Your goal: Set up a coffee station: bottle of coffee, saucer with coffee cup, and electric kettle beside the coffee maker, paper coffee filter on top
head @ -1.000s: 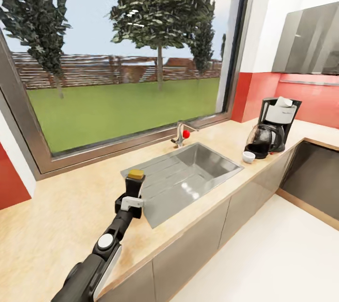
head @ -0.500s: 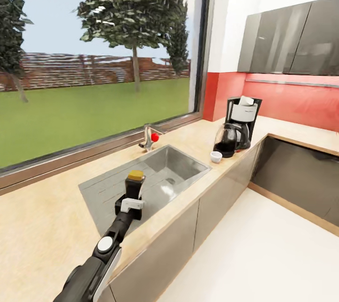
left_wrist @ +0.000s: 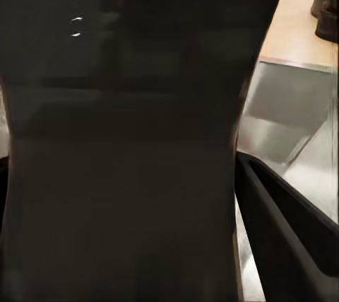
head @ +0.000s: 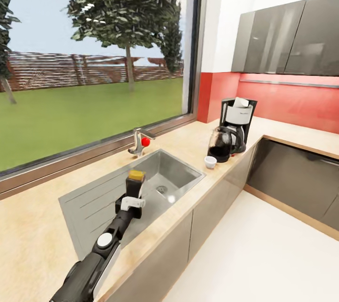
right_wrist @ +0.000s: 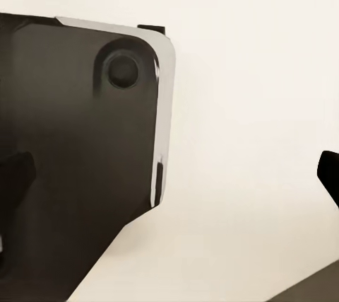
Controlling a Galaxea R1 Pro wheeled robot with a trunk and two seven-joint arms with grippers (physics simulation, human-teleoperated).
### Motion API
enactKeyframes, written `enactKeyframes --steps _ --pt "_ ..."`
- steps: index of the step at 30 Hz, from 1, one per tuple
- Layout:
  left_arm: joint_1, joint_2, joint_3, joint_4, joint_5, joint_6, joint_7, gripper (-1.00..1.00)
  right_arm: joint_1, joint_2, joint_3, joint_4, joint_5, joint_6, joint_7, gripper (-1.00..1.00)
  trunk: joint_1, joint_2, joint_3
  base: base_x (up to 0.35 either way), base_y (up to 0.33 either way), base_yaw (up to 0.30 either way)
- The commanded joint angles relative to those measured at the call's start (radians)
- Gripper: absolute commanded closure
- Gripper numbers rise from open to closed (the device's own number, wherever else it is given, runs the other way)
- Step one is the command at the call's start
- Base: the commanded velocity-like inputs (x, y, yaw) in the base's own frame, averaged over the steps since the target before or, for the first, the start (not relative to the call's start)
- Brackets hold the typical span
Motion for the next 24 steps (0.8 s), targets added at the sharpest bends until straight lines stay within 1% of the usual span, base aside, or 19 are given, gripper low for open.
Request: enactKeyframes --steps 1,3,7,9,14,19,24 --pt "0.002 -0.005 -0.009 0.006 0.0 -0.007 -0.001 1.0 0.0 0.001 -0.009 -0.001 0.011 -0.003 0.004 -1.0 0.001 -0.002 -0.002 0.0 0.0 0.0" --pt "0.013 -0.009 -0.019 0.018 -0.009 -0.018 0.011 1.0 0.0 0.002 -0.01 -0.002 0.011 -0.003 0.004 -1.0 0.001 -0.002 -0.002 0.0 0.0 0.0" --pt "0.036 -0.014 -0.02 0.041 -0.023 -0.041 0.032 1.0 0.0 0.003 -0.009 -0.002 0.011 -0.003 0.004 -1.0 0.001 -0.002 -0.002 0.0 0.0 0.0" --pt "0.048 -0.015 -0.021 0.042 -0.023 -0.051 0.033 1.0 0.0 0.003 -0.009 -0.002 0.011 -0.003 0.004 -1.0 0.001 -0.002 -0.002 0.0 0.0 0.0" --pt "0.076 -0.015 -0.021 0.044 -0.024 -0.051 0.034 1.0 0.0 0.003 -0.01 -0.002 0.011 -0.003 0.004 -1.0 0.001 -0.002 -0.002 0.0 -0.011 0.0" --pt "0.076 -0.016 -0.02 0.045 -0.025 -0.051 0.033 1.0 0.0 0.003 -0.01 -0.002 0.011 -0.003 0.004 -1.0 0.001 -0.002 -0.002 0.021 -0.19 0.0" --pt "0.076 -0.016 -0.019 0.049 -0.026 -0.051 0.033 1.0 0.0 0.003 -0.01 -0.002 0.011 -0.003 0.004 -1.0 0.001 -0.002 -0.002 0.179 -0.214 0.0"
